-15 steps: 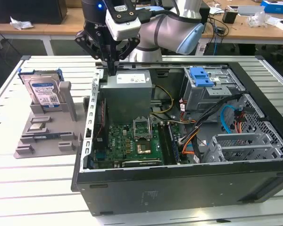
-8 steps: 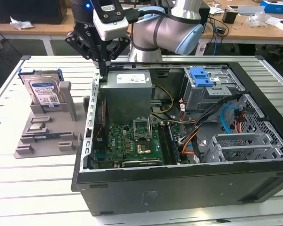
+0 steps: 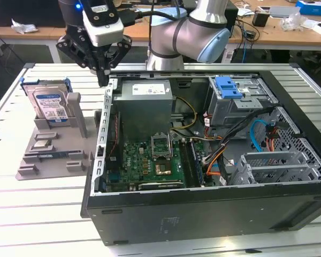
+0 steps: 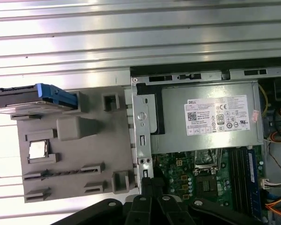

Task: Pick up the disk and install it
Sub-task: 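Reach for the disk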

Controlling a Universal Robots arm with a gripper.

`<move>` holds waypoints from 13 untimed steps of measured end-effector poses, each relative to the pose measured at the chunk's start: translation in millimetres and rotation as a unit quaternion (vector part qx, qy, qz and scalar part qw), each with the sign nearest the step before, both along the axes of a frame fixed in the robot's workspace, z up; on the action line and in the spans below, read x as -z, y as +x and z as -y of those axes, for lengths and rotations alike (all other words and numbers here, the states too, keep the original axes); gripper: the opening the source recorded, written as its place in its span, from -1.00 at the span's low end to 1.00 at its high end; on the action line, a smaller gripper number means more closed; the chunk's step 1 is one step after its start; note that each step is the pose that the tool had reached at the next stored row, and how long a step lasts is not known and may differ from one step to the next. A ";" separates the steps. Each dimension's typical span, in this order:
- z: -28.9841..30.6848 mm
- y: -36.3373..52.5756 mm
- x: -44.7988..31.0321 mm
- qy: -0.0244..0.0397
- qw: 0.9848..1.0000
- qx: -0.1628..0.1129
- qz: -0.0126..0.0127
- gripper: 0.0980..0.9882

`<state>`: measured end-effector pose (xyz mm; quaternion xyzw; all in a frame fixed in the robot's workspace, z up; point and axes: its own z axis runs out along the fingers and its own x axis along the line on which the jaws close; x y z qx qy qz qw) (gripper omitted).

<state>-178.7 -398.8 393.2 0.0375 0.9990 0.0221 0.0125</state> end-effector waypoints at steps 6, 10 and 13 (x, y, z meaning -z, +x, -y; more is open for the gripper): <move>-0.1 -21.5 0.1 0.000 1.000 0.000 0.000 -0.98; -0.1 -36.3 0.3 0.000 1.000 0.000 0.000 -0.98; -0.1 -45.7 0.3 0.000 1.000 0.000 0.000 -0.98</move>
